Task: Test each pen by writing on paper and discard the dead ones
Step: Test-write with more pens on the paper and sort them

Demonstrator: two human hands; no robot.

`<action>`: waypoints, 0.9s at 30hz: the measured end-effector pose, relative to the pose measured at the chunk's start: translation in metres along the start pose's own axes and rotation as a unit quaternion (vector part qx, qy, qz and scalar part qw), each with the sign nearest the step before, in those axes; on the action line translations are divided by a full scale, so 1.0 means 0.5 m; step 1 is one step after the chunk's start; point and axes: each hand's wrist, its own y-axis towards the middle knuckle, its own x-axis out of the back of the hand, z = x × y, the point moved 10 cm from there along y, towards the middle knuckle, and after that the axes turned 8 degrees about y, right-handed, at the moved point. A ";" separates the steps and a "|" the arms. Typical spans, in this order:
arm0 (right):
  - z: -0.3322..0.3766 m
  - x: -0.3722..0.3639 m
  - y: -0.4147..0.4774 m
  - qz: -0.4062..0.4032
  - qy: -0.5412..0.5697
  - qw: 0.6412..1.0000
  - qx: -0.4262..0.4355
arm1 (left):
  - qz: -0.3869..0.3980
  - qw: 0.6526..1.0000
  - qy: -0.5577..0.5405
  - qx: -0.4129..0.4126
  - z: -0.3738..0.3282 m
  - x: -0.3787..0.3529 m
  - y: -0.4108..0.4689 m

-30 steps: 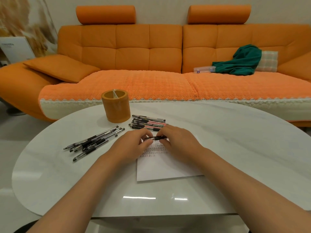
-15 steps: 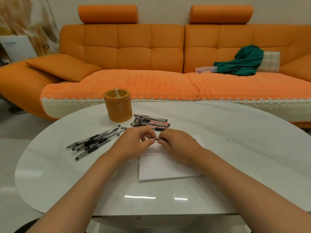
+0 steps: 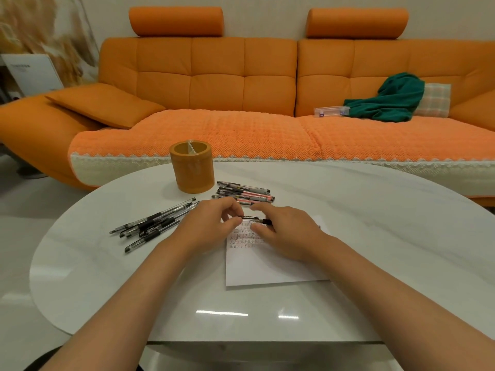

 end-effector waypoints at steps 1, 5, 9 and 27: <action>-0.004 0.001 -0.002 0.001 0.015 1.000 -0.004 | 0.001 1.000 0.021 0.007 0.005 0.001 0.001; -0.021 0.008 -0.005 0.014 0.132 0.991 -0.012 | 0.015 0.996 0.078 0.028 0.023 -0.004 0.004; -0.028 0.022 -0.002 -0.013 0.203 0.979 -0.028 | 0.028 0.993 0.110 0.031 0.022 -0.019 -0.001; -0.021 -0.024 -0.025 0.026 0.447 0.888 -0.109 | 0.101 0.990 0.085 0.042 0.034 -0.062 0.003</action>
